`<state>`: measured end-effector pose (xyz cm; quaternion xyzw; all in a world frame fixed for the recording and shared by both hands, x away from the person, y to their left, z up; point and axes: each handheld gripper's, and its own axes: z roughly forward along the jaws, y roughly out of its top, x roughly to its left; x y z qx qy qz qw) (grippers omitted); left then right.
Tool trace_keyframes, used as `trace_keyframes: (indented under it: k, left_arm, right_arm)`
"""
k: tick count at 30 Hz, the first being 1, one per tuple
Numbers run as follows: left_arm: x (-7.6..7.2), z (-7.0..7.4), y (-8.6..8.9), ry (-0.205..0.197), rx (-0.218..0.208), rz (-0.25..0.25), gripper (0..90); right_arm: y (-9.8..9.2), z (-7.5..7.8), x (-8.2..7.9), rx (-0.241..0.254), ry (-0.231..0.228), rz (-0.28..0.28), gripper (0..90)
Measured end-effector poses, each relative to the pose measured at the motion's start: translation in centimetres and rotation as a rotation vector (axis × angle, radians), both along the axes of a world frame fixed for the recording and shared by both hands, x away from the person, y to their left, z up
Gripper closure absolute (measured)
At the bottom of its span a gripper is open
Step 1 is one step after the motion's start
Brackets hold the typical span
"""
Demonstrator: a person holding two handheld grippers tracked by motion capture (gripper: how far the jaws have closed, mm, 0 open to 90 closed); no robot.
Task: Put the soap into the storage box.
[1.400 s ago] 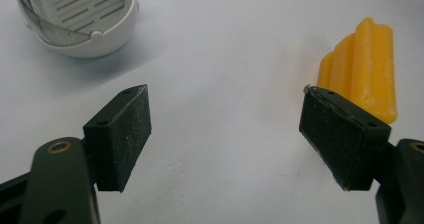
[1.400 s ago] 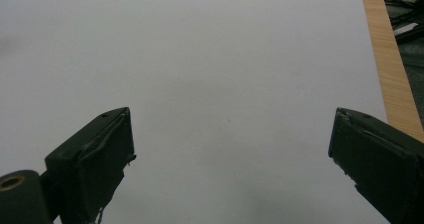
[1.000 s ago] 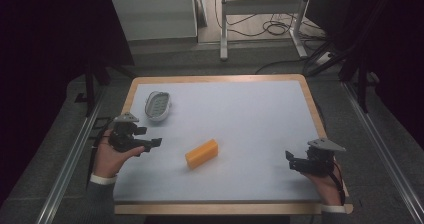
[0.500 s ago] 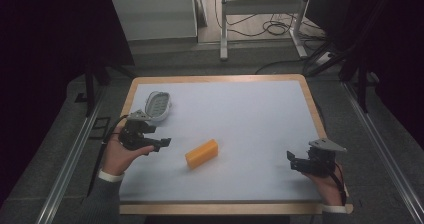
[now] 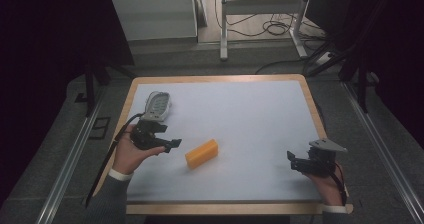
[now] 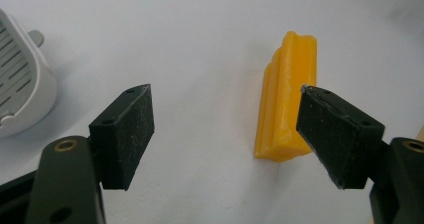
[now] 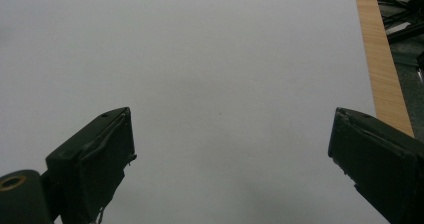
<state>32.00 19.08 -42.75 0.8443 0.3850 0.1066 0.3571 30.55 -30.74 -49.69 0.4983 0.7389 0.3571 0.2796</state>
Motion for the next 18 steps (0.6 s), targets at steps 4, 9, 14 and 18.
trace_keyframes:
  k: [4, 9, 14, 18]
  left_arm:
    - [0.2, 0.0, -1.0, 0.005, 0.012, -0.023, 23.5]
    - [0.2, 0.2, -2.1, -0.001, 0.022, -0.046, 24.3]
    - [0.4, 0.1, -2.9, 0.01, 0.036, -0.066, 24.3]
    - [0.5, -0.2, -3.6, 0.03, 0.048, -0.08, 24.3]
  right_arm:
    - [-0.1, 0.0, 0.0, -0.002, 0.0, -0.001, 4.6]
    - [-0.1, 0.0, 0.0, 0.0, -0.002, 0.0, 4.6]
    - [-0.1, 0.1, -0.1, 0.0, -0.001, 0.0, 4.6]
    - [-0.1, 0.1, -0.1, -0.001, 0.0, 0.0, 4.6]
